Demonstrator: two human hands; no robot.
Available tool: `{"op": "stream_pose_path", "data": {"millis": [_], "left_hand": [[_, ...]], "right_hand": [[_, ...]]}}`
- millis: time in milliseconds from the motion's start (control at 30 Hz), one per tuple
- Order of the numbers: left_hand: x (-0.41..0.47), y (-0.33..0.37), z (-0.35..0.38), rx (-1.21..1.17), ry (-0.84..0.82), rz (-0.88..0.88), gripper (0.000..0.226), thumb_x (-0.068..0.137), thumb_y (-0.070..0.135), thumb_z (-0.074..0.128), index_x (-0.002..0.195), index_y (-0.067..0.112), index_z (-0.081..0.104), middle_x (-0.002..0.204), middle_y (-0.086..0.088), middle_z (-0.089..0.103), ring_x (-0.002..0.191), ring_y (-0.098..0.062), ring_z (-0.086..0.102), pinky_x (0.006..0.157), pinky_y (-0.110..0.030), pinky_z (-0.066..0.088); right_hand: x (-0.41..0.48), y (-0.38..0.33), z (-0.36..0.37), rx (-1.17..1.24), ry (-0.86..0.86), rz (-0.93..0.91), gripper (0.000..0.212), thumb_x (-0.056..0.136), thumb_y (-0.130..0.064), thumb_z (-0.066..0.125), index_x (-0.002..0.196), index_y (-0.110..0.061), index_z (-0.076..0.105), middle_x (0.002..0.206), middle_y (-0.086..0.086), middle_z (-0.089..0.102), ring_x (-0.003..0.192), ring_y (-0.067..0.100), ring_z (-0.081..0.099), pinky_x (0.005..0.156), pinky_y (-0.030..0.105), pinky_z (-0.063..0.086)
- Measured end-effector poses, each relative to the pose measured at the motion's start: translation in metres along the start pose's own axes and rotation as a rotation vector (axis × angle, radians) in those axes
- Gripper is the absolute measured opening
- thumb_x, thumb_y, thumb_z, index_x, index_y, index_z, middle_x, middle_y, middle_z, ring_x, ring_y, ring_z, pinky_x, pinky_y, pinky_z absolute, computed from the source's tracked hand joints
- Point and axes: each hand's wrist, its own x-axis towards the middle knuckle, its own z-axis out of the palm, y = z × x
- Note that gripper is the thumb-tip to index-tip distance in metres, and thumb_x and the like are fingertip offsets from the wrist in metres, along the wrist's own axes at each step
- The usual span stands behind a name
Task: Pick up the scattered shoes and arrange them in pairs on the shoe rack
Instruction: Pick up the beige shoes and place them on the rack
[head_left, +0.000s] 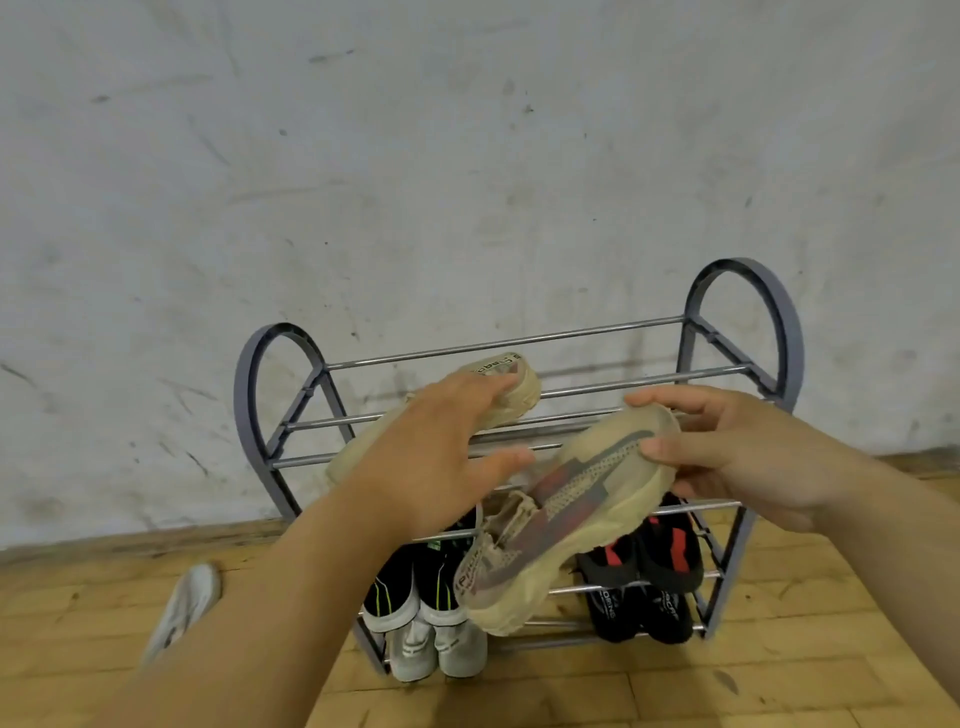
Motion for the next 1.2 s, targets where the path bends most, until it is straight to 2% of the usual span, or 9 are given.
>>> {"op": "stream_pose_path", "data": {"millis": [200, 400, 567, 667, 767, 833, 933, 1033, 1200], "left_hand": [[-0.039, 0.031, 0.0, -0.099, -0.328, 0.058, 0.106, 0.078, 0.068, 0.073, 0.151, 0.064, -0.004, 0.158, 0.031, 0.015, 0.143, 0.006, 0.02, 0.116, -0.026, 0.025], [-0.058, 0.009, -0.028, -0.152, -0.12, -0.031, 0.101, 0.082, 0.05, 0.076, 0.154, 0.059, 0.007, 0.153, 0.024, 0.032, 0.137, 0.0, 0.038, 0.114, -0.038, 0.038], [-0.072, -0.019, -0.045, -0.182, 0.013, -0.16, 0.098, 0.081, 0.047, 0.078, 0.155, 0.057, 0.015, 0.147, 0.019, 0.043, 0.127, -0.005, 0.052, 0.105, -0.039, 0.049], [-0.079, -0.036, -0.049, -0.167, 0.075, -0.23, 0.098, 0.081, 0.048, 0.078, 0.157, 0.051, 0.017, 0.149, 0.02, 0.042, 0.123, -0.001, 0.054, 0.101, -0.03, 0.05], [-0.084, -0.047, -0.05, -0.246, 0.161, -0.313, 0.095, 0.083, 0.037, 0.08, 0.158, 0.043, 0.022, 0.137, 0.035, 0.041, 0.104, 0.024, 0.05, 0.08, -0.001, 0.042], [-0.087, -0.055, -0.051, -0.285, 0.211, -0.369, 0.091, 0.086, 0.031, 0.078, 0.158, 0.041, 0.024, 0.126, 0.042, 0.039, 0.094, 0.036, 0.043, 0.071, 0.005, 0.038], [-0.089, -0.066, -0.054, -0.324, 0.299, -0.425, 0.087, 0.087, 0.032, 0.077, 0.158, 0.04, 0.026, 0.14, 0.029, 0.047, 0.115, 0.016, 0.05, 0.086, -0.009, 0.041], [-0.092, -0.073, -0.058, -0.394, 0.357, -0.464, 0.089, 0.086, 0.035, 0.078, 0.157, 0.041, 0.024, 0.154, 0.014, 0.042, 0.134, -0.007, 0.046, 0.097, -0.025, 0.04], [-0.094, -0.077, -0.058, -0.449, 0.347, -0.475, 0.076, 0.089, 0.026, 0.078, 0.138, 0.056, 0.029, 0.115, 0.044, 0.035, 0.093, 0.035, 0.042, 0.074, 0.004, 0.035]], "right_hand": [[-0.008, -0.016, 0.006, 0.192, -0.096, -0.107, 0.048, 0.079, -0.014, 0.071, 0.125, -0.026, 0.07, 0.1, 0.007, 0.076, 0.074, 0.014, 0.07, 0.06, 0.022, 0.059], [0.002, -0.023, 0.045, 0.223, -0.044, -0.199, 0.039, 0.091, -0.038, 0.064, 0.13, -0.035, 0.065, 0.113, 0.003, 0.075, 0.091, 0.019, 0.073, 0.083, 0.036, 0.06], [0.03, -0.01, 0.068, -0.395, 0.299, -0.363, 0.033, 0.097, -0.041, 0.063, 0.13, -0.039, 0.06, 0.127, -0.012, 0.063, 0.11, 0.009, 0.063, 0.092, 0.03, 0.049], [0.048, 0.002, 0.083, -0.696, 0.233, -0.471, 0.061, 0.092, -0.031, 0.07, 0.148, -0.035, 0.045, 0.147, -0.008, 0.046, 0.134, 0.014, 0.046, 0.106, 0.03, 0.037], [0.066, 0.01, 0.102, -0.902, 0.137, -0.572, 0.086, 0.088, -0.03, 0.073, 0.159, -0.039, 0.025, 0.165, -0.006, 0.026, 0.152, 0.021, 0.02, 0.121, 0.036, 0.021], [0.075, 0.011, 0.116, -1.001, 0.094, -0.638, 0.091, 0.089, -0.033, 0.073, 0.161, -0.038, 0.018, 0.167, -0.004, 0.022, 0.154, 0.021, 0.013, 0.122, 0.035, 0.014], [0.086, 0.008, 0.131, -1.013, 0.07, -0.707, 0.09, 0.088, -0.042, 0.074, 0.161, -0.035, 0.022, 0.151, -0.001, 0.044, 0.141, 0.022, 0.032, 0.117, 0.031, 0.027], [0.093, 0.004, 0.138, -1.041, 0.051, -0.683, 0.087, 0.083, -0.067, 0.058, 0.159, -0.037, 0.027, 0.139, -0.001, 0.051, 0.126, 0.026, 0.044, 0.108, 0.045, 0.041], [0.098, 0.005, 0.141, -1.01, 0.068, -0.727, 0.076, 0.084, -0.048, 0.075, 0.153, -0.033, 0.044, 0.135, -0.005, 0.063, 0.121, 0.019, 0.052, 0.104, 0.04, 0.04]]}}
